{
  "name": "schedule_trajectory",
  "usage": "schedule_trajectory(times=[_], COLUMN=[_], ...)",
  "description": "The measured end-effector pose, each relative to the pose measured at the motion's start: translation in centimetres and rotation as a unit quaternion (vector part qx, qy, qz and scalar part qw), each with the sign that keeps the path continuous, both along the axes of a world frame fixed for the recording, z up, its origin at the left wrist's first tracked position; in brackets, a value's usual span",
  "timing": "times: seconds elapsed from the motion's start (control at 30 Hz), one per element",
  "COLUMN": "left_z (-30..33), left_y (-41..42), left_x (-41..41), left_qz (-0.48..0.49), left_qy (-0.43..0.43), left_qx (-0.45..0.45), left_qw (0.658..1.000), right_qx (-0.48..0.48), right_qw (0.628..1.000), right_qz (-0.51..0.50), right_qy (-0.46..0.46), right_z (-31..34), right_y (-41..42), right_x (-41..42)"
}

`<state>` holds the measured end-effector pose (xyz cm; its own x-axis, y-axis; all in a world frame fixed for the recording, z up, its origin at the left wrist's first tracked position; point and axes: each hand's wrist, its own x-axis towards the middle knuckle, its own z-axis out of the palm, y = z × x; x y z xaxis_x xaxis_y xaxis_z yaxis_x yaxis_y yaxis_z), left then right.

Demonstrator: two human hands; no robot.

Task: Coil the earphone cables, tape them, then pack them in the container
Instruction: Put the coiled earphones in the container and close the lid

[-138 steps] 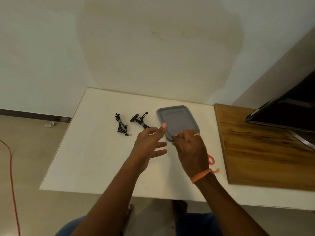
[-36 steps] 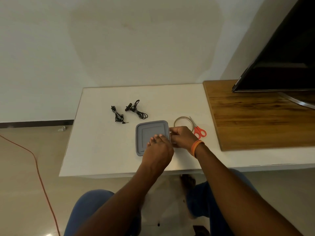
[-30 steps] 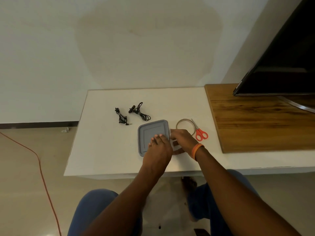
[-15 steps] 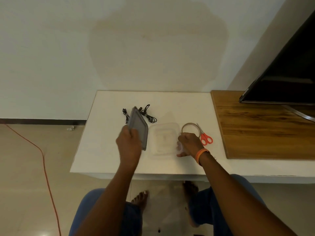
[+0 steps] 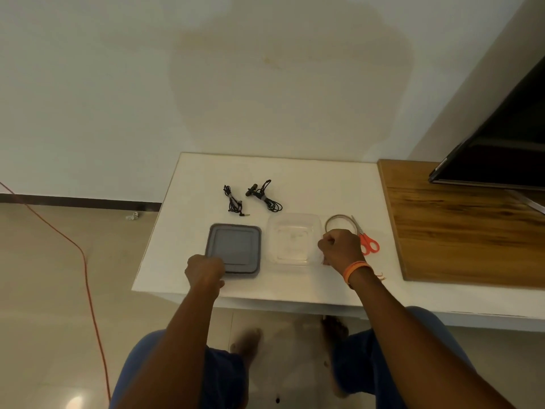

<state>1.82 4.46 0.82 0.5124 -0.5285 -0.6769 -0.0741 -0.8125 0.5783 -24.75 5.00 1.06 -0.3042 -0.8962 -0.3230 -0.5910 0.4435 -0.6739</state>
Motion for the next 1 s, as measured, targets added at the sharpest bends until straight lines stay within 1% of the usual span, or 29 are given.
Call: schedule_trajectory(times=[0.13,0.2,0.27,0.3,0.4,0.5,0.57,0.63,0.73,0.8,0.87,1.0], left_z=[-0.3,0.1,0.4,0.8,1.4,1.8,1.3,1.0,-0.7,-0.6,-0.6,-1.5], left_y=[-0.2,-0.1,-0.2,-0.4,-1.2,-2.1,-2.9,-3.3,-4.0,-4.1,-4.5,-5.1], left_x=[-0.2,-0.3,-0.6,-0.9,-2.3,-4.1,-5.1,-5.8,-6.6,-6.9,-6.9,-7.3], left_qz=[-0.026,-0.046,-0.094,-0.123,-0.182,-0.221,-0.245,-0.267,-0.308,-0.307,-0.303,-0.321], left_qy=[-0.020,-0.064,-0.118,-0.129,-0.120,-0.126,-0.128,-0.134,-0.116,-0.096,-0.103,-0.117], left_qx=[0.021,0.006,-0.030,-0.065,-0.133,-0.182,-0.207,-0.216,-0.202,-0.191,-0.187,-0.180], left_qw=[0.999,0.997,0.988,0.982,0.967,0.950,0.938,0.929,0.922,0.927,0.929,0.922], right_qx=[-0.010,-0.004,-0.010,-0.025,-0.092,-0.168,-0.188,-0.177,-0.129,-0.093,-0.063,-0.061], right_qw=[0.999,0.998,0.995,0.992,0.979,0.972,0.970,0.970,0.960,0.950,0.941,0.938], right_qz=[0.019,0.017,0.019,0.022,0.014,0.035,0.057,0.085,0.134,0.166,0.189,0.189], right_qy=[0.040,0.060,0.099,0.125,0.180,0.160,0.141,0.144,0.209,0.248,0.272,0.285], right_z=[-0.4,-0.7,-0.2,0.3,1.9,2.5,2.2,1.8,0.2,-0.4,-1.3,-2.6], right_y=[-0.6,-0.9,-1.2,-1.4,-2.3,-3.7,-5.4,-7.2,-10.4,-11.8,-13.4,-14.9], right_x=[0.2,0.1,0.0,0.0,0.6,2.0,3.4,4.9,6.9,7.9,9.1,9.8])
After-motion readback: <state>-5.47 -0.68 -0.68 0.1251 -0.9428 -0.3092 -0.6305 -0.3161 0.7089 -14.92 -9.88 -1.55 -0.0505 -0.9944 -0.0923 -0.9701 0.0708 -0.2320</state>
